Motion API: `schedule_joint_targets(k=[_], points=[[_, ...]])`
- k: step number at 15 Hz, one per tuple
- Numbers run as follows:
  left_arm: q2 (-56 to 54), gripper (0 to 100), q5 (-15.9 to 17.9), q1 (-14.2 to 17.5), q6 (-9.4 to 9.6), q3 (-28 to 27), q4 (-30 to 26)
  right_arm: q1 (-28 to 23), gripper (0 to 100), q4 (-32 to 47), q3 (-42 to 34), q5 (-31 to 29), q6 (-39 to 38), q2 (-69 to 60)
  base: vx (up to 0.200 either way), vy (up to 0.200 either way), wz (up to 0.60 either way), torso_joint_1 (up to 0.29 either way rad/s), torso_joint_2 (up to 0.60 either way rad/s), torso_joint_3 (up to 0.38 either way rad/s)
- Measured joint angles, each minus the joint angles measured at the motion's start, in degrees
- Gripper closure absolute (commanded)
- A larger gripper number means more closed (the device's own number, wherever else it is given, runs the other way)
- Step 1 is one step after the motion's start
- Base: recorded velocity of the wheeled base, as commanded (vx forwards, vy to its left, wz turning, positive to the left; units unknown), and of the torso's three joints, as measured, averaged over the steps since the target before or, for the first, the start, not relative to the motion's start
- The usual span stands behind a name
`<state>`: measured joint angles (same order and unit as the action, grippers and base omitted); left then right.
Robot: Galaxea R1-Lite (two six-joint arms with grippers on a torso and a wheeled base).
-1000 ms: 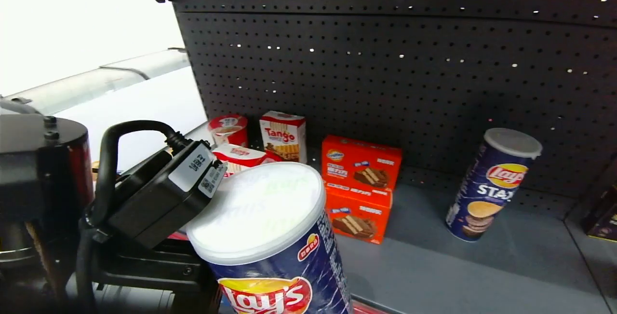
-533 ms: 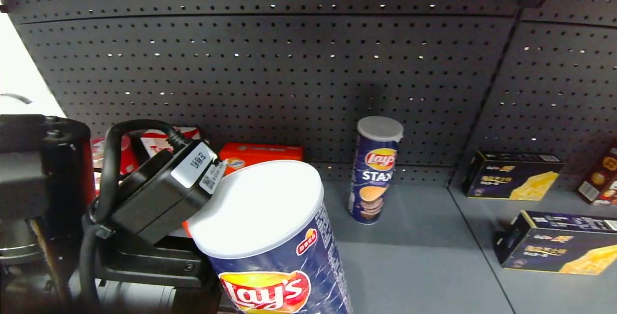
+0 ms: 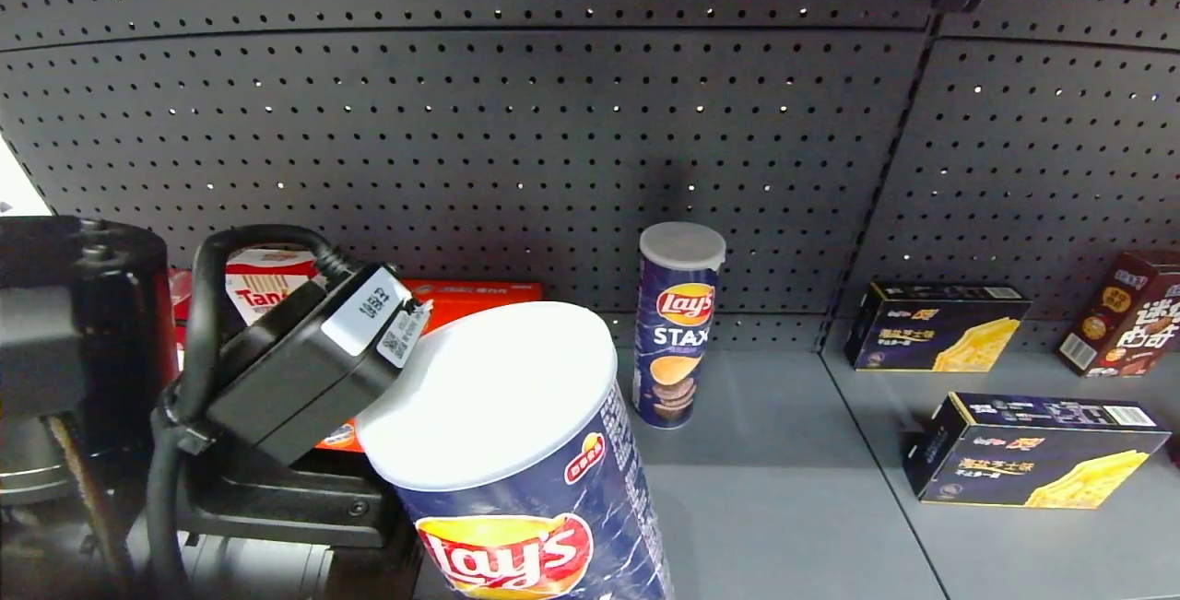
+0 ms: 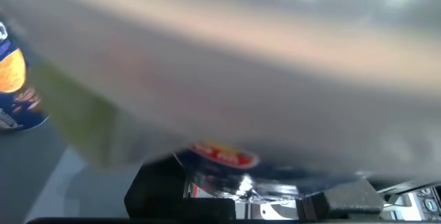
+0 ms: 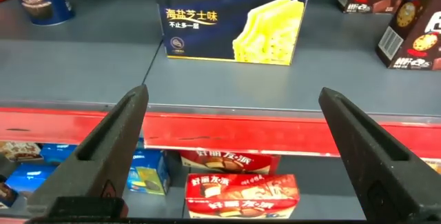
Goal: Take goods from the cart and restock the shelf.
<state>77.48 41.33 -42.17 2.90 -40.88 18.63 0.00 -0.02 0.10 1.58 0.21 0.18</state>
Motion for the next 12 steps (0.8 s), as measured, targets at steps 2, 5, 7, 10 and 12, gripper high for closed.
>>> schedule_joint_targets(k=[2,5,7,10,12], points=[[0.13,100,-0.02,-0.02,0.00,0.00,0.04,0.05,0,-0.02,0.00,-0.44,0.55,0.00,0.000,0.000,0.00,0.000,0.00,0.000],[0.24,100,-0.20,0.57,-0.06,-0.82,-0.24,-0.02,0,0.02,0.06,-1.80,2.17,-0.05,0.000,0.000,0.00,0.000,0.00,0.000],[-0.01,100,-1.69,0.83,-0.11,-1.01,-0.71,-0.13,0,0.07,0.12,-1.88,2.04,0.23,0.000,0.000,0.00,0.000,0.00,0.000],[-1.33,100,-6.57,0.94,-0.39,-1.02,-2.97,-0.55,0,-0.02,0.80,-5.57,-4.23,1.11,0.000,0.000,0.00,0.000,0.00,0.000],[-2.18,100,-6.81,1.10,-0.37,-1.21,-3.91,-0.79,0,-0.22,6.40,-6.49,-9.42,4.52,0.000,0.000,0.00,0.000,0.00,0.000]])
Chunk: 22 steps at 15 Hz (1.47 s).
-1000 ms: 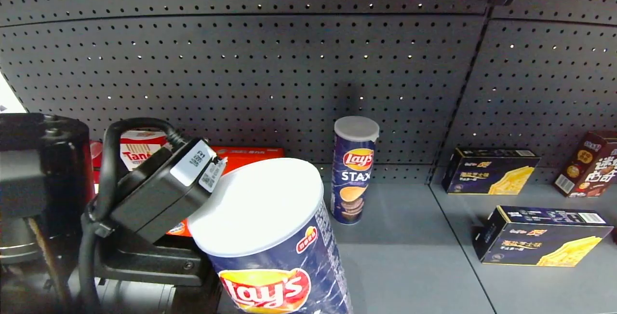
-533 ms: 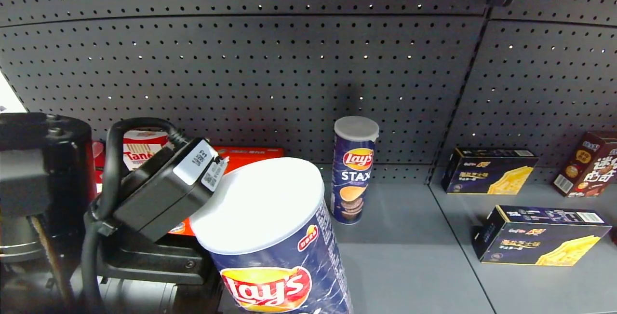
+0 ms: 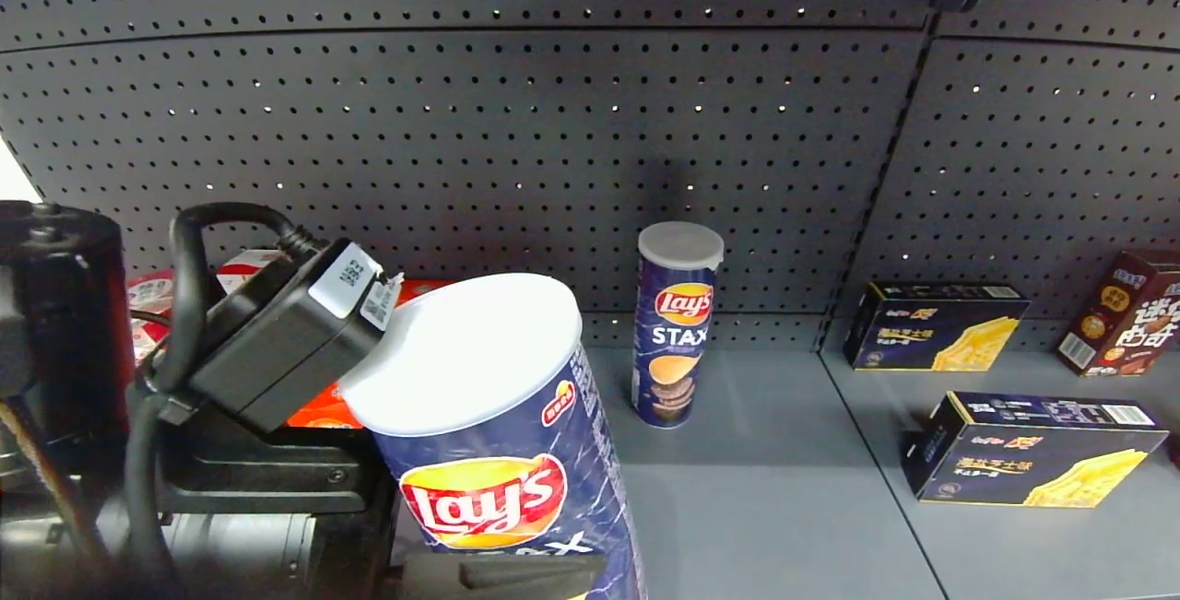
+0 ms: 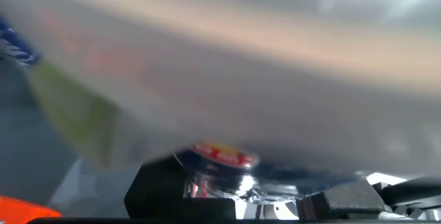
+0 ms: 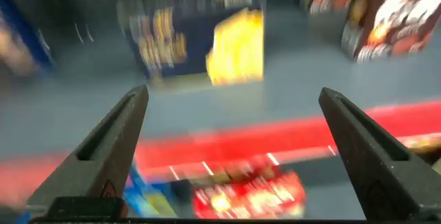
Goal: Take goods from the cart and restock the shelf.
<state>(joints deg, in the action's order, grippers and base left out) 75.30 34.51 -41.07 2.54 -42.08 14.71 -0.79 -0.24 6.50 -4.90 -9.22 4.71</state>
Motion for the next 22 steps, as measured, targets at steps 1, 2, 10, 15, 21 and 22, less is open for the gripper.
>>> schedule_joint_targets(k=[1,2,10,15,21,22], points=[[-0.22,100,0.06,0.22,0.13,0.24,0.26,0.16,0,0.00,4.06,1.24,-1.18,3.43,0.000,0.000,0.00,0.000,0.00,0.000],[-0.22,100,0.06,0.69,0.33,0.44,1.01,0.38,0,0.06,7.06,4.06,0.55,6.47,0.000,0.000,0.00,0.000,0.00,0.000],[7.41,100,0.06,1.05,2.02,-1.77,7.62,18.26,0,-1.30,33.82,21.15,13.42,43.95,0.000,0.000,0.00,0.000,0.00,0.000],[7.78,100,-0.06,1.77,1.89,-0.94,7.36,24.52,0,-10.56,42.73,26.79,17.20,65.33,0.000,0.000,0.00,0.000,0.00,0.000],[7.58,100,0.02,1.80,1.93,-1.11,7.34,26.34,0,-18.60,46.64,34.29,22.30,82.03,0.000,0.000,0.00,0.000,0.00,0.000],[7.56,100,0.02,1.80,1.93,-1.08,7.34,26.04,0,-19.15,47.28,35.46,23.36,83.96,0.000,0.000,0.00,0.000,0.00,0.000]])
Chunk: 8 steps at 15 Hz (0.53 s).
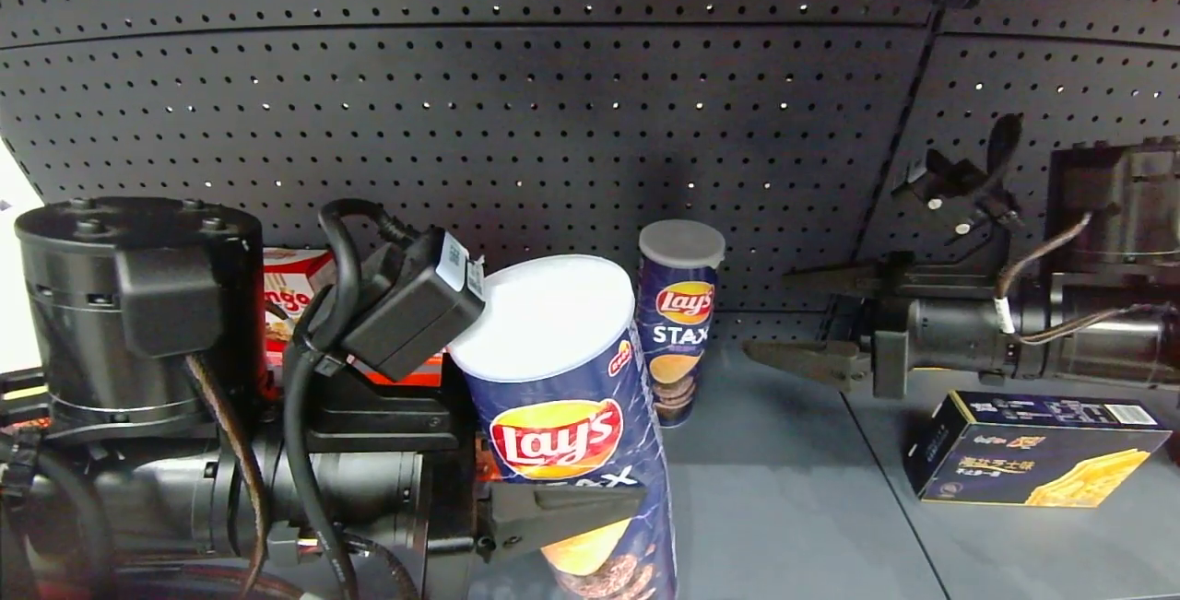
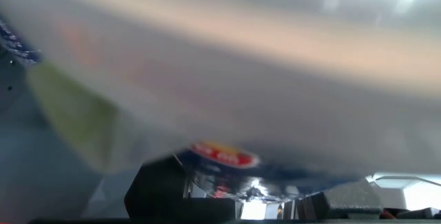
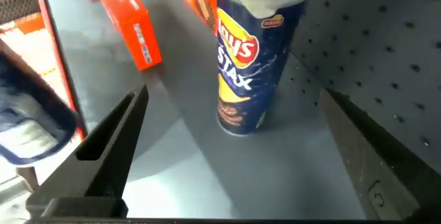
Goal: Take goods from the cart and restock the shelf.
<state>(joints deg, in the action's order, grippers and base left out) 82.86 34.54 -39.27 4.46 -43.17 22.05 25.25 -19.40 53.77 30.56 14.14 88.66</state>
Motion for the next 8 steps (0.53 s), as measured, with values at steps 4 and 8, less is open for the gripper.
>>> schedule_joint_targets(k=[4,8], points=[[-0.11,100,0.00,0.00,0.00,0.15,-0.02,-0.34,0,-2.94,2.56,3.40,0.57,6.01,0.000,0.000,0.00,0.000,0.00,0.000],[-0.37,100,0.15,0.05,0.00,0.30,-0.02,-0.67,0,-4.69,7.00,8.63,1.87,11.82,0.000,0.000,0.00,0.000,0.00,0.000]])
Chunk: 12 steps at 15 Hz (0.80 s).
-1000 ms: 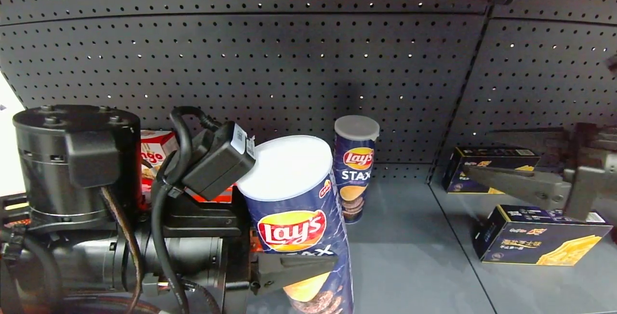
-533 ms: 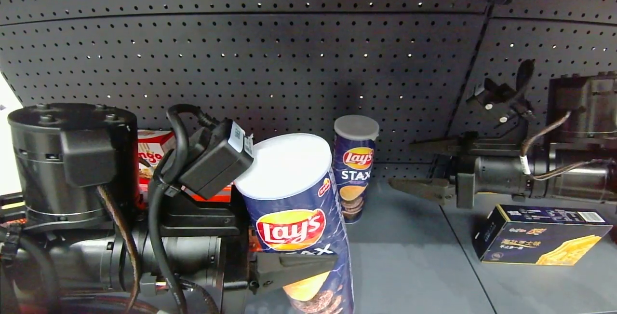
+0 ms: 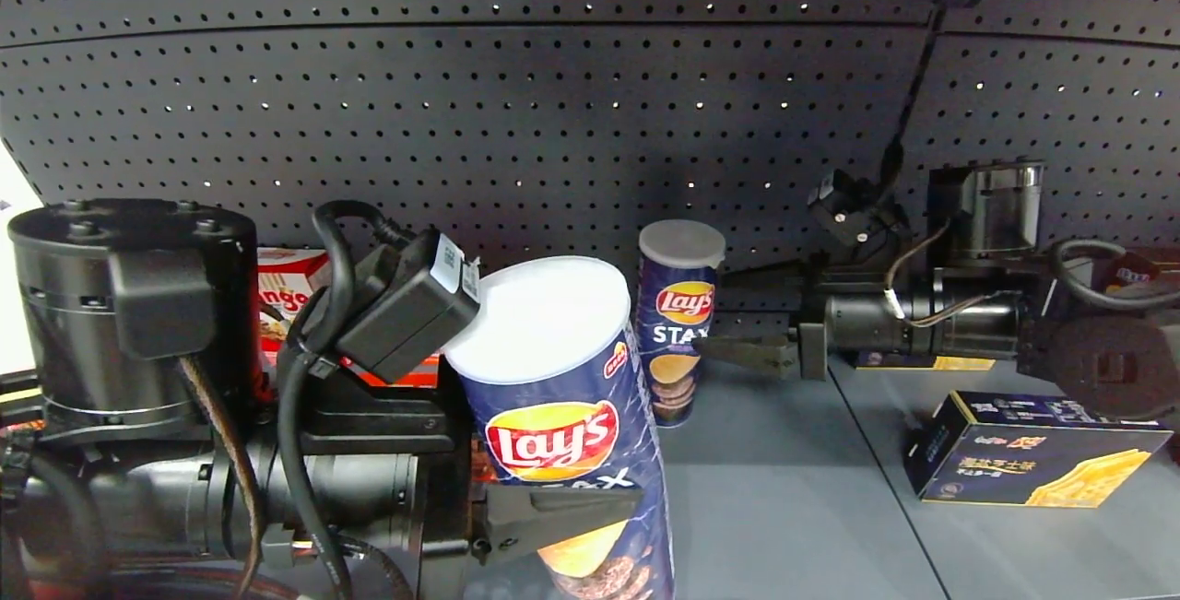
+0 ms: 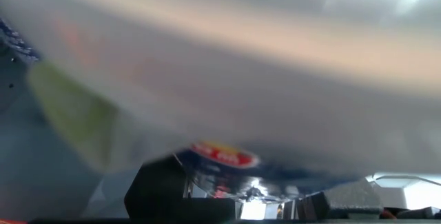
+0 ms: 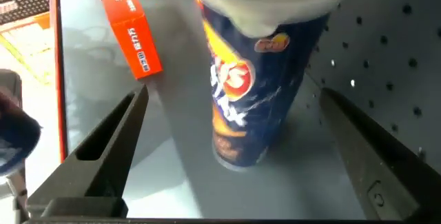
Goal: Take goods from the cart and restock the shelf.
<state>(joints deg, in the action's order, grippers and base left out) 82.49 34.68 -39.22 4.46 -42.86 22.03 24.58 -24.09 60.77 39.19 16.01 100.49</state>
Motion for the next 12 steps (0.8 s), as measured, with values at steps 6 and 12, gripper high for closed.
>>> schedule_joint_targets(k=[6,12], points=[[-0.63,100,0.02,0.02,-0.06,0.00,0.00,-1.60,0,-0.24,2.54,6.46,2.38,4.91,0.000,0.000,0.00,0.000,0.00,0.000],[-0.72,100,0.02,0.02,-0.06,-0.57,0.02,-2.26,0,-1.15,4.94,8.84,2.68,9.76,0.000,0.000,0.00,0.000,0.00,0.000]])
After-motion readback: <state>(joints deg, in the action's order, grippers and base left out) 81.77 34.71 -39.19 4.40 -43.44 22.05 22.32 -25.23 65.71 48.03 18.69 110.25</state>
